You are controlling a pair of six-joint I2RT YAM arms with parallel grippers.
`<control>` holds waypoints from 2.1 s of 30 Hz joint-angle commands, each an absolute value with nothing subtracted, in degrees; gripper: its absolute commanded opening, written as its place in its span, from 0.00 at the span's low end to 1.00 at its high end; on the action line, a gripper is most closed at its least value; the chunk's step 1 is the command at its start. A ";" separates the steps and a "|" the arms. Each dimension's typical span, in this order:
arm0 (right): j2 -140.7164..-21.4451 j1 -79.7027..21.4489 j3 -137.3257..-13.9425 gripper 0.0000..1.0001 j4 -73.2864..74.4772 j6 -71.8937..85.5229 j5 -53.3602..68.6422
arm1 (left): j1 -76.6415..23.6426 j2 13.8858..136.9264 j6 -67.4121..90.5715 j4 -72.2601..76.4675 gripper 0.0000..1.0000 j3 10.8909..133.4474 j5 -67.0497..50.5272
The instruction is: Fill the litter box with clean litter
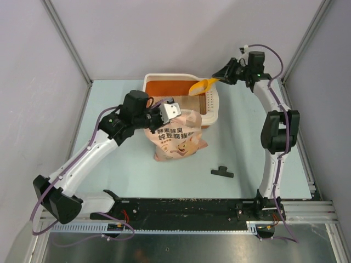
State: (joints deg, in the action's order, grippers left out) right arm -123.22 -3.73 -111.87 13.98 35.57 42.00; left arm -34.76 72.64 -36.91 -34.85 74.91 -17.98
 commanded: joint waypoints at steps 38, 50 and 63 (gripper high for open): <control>-92.46 -7.30 -113.73 0.00 53.26 -3.08 59.15 | -34.63 69.87 -35.51 -28.39 0.00 75.59 -19.51; -95.10 -12.82 -114.61 0.00 55.63 -6.76 50.65 | -34.45 69.35 -35.42 -28.30 0.00 75.85 -19.34; -98.97 -24.15 -112.86 0.00 53.44 -4.23 28.66 | -34.37 69.00 -34.54 -28.13 0.00 75.85 -20.48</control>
State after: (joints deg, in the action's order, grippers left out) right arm -98.48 -20.29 -112.73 54.94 -5.41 36.47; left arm -34.59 70.76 -35.94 -32.62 72.23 -19.03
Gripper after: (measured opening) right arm 0.312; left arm 0.020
